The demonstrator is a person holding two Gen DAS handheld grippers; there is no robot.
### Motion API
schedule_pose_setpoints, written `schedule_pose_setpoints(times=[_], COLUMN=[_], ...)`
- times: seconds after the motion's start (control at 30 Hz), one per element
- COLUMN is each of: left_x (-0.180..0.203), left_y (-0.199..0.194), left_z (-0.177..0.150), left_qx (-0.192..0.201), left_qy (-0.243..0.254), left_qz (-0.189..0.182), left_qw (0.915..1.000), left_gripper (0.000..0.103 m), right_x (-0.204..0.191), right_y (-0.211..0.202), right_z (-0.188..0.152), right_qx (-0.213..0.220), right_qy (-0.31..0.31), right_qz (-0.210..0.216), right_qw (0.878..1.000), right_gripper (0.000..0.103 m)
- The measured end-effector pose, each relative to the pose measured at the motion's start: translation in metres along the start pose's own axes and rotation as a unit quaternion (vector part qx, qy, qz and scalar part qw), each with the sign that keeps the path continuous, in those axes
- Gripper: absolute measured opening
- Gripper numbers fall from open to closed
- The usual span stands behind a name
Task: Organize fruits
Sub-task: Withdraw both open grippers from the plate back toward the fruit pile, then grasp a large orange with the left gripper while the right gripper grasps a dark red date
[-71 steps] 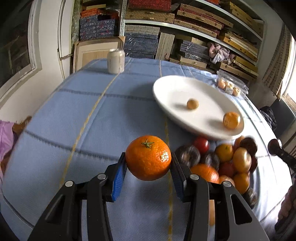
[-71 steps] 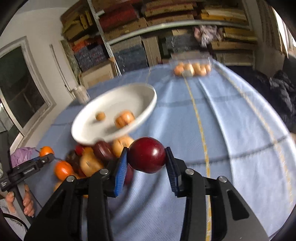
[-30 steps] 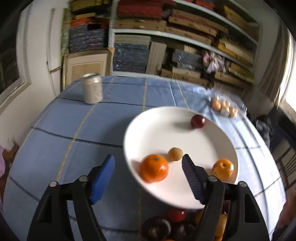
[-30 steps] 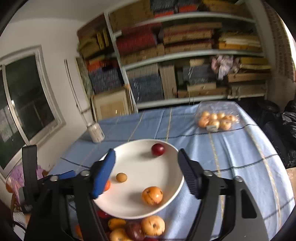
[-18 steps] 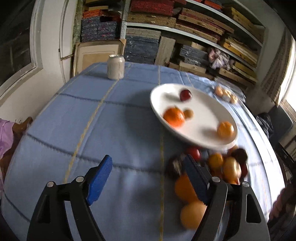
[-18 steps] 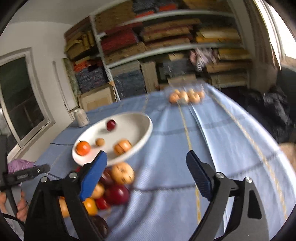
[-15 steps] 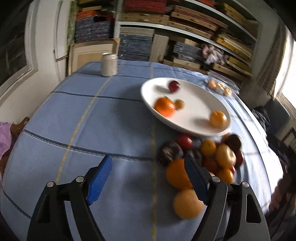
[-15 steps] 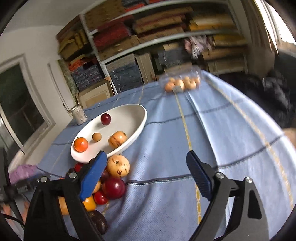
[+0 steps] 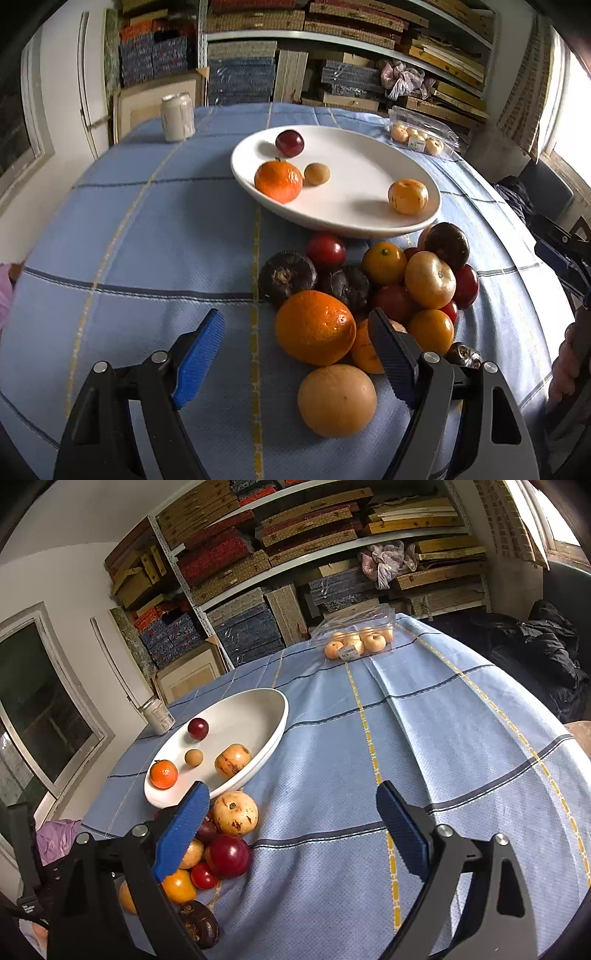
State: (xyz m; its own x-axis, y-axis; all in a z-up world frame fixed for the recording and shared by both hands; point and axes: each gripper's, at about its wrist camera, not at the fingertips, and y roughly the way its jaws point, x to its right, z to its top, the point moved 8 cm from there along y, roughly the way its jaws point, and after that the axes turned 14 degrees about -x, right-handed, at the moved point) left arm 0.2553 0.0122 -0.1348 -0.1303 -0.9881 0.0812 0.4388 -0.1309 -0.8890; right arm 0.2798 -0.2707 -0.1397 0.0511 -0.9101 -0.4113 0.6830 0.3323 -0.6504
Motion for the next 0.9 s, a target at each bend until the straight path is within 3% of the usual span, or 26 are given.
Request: schedule_pose_setpoints(times=[0.13,0.23,0.4,0.63,0.8,0.9], left_x=[0.0,0.0,0.002,0.005,0.006,-0.001], left_y=[0.003,0.007,0.01,0.011,0.01,0.007], left_z=[0.0,-0.001,0.001,0.002,0.001,0.001], left_qx=[-0.001,-0.003,0.0,-0.002,-0.002,0.004], left_qy=[-0.001,0.002,0.006,0.01,0.009,0.0], left_qz=[-0.004,-0.013,-0.023,-0.046,-0.048,-0.031], left_qw=[1.0,0.9999,0.9997,0.9989,0.9988,0.9995], left_gripper=[0.079,0.068,0.064,0.049,0.048,0.048], right_x=[0.0,-0.001,-0.001,-0.001,0.0,0.002], right_y=[0.0,0.001,0.002,0.003,0.004,0.005], right_z=[0.0,0.0,-0.001,-0.001,-0.001,-0.001], right_qx=[0.0,-0.002,-0.002,-0.003,-0.002,-0.001], right_qy=[0.0,-0.001,0.0,0.0,0.0,-0.001], right_qz=[0.0,0.0,0.0,-0.001,-0.002,-0.003], right_qw=[1.0,1.0,1.0,1.0,1.0,1.0], right_gripper=[0.09,0.09,0.09,0.09,0.09,0.09])
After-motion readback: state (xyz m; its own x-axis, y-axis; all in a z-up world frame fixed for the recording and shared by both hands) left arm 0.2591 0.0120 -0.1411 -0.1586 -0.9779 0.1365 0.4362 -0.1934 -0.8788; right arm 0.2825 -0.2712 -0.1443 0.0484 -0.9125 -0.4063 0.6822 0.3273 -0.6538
